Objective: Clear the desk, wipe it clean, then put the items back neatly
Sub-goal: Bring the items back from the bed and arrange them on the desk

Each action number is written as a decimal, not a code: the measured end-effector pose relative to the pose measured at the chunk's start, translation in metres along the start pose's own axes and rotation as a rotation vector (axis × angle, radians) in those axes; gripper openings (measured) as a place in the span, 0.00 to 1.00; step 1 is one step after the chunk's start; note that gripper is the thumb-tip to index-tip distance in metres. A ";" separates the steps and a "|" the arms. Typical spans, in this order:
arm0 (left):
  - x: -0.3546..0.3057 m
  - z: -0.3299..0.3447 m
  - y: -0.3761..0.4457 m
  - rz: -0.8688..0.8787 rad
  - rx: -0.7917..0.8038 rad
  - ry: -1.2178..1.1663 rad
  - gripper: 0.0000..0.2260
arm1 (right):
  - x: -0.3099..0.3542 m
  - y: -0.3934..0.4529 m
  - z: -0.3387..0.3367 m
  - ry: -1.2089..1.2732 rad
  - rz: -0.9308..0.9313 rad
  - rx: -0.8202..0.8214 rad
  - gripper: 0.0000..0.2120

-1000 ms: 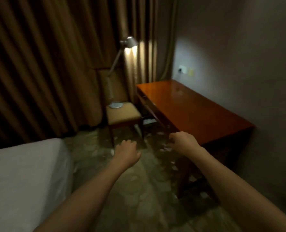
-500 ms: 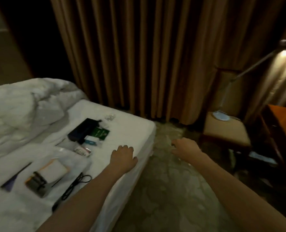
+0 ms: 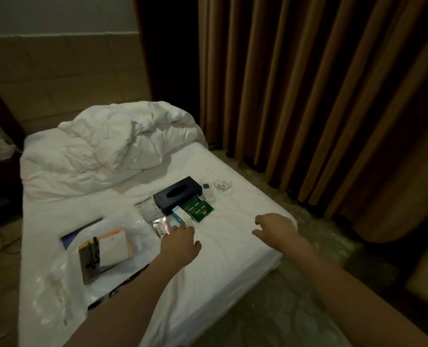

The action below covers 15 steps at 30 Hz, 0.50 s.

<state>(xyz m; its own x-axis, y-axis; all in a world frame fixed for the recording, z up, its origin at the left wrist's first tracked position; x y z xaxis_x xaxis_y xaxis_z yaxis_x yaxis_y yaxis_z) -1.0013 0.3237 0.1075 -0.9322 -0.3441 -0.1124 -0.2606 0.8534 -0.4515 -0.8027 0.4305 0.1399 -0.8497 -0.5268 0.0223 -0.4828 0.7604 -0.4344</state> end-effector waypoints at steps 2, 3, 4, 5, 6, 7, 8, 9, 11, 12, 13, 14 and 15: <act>0.000 -0.003 0.024 -0.023 0.008 -0.034 0.20 | -0.002 0.030 0.000 -0.005 -0.038 0.018 0.18; -0.001 -0.003 0.037 -0.030 0.018 -0.040 0.20 | -0.004 0.044 0.001 -0.008 -0.054 0.035 0.18; -0.002 -0.002 0.050 -0.041 0.031 -0.044 0.19 | -0.006 0.058 0.003 -0.013 -0.068 0.052 0.19; -0.003 -0.002 0.066 -0.052 0.042 -0.050 0.19 | -0.008 0.074 0.004 -0.019 -0.079 0.068 0.19; -0.004 -0.003 0.085 -0.064 0.055 -0.063 0.19 | -0.012 0.092 0.005 -0.029 -0.087 0.087 0.19; -0.005 -0.005 0.104 -0.073 0.067 -0.080 0.19 | -0.017 0.111 0.004 -0.040 -0.091 0.107 0.19; -0.007 -0.007 0.124 -0.081 0.073 -0.101 0.18 | -0.023 0.130 0.003 -0.051 -0.094 0.124 0.19; -0.009 -0.009 0.144 -0.086 0.076 -0.124 0.18 | -0.029 0.149 0.000 -0.058 -0.096 0.135 0.19; -0.014 -0.015 0.183 -0.093 0.093 -0.178 0.17 | -0.043 0.190 -0.009 -0.069 -0.092 0.158 0.19; -0.015 -0.019 0.203 -0.103 0.099 -0.211 0.17 | -0.050 0.210 -0.016 -0.070 -0.088 0.165 0.19; -0.017 -0.024 0.222 -0.113 0.095 -0.235 0.17 | -0.056 0.230 -0.024 -0.067 -0.085 0.163 0.18; -0.019 -0.030 0.241 -0.117 0.092 -0.248 0.17 | -0.062 0.249 -0.032 -0.060 -0.085 0.158 0.18; -0.022 -0.036 0.259 -0.120 0.094 -0.256 0.17 | -0.068 0.267 -0.040 -0.049 -0.088 0.155 0.18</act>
<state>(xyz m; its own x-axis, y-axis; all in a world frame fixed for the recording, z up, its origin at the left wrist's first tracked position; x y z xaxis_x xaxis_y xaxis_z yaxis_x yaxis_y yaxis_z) -1.0576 0.5660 0.0247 -0.7992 -0.5380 -0.2680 -0.3294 0.7650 -0.5534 -0.8825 0.6848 0.0585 -0.7921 -0.6100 0.0239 -0.5134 0.6444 -0.5667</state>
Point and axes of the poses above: each hand's wrist, its own y-axis towards the middle knuckle, its own z-axis out of the palm, x = y × z, the point moved 5 cm from there along y, towards the middle knuckle, and after that the axes turned 15 degrees about x, right-handed, at the moved point
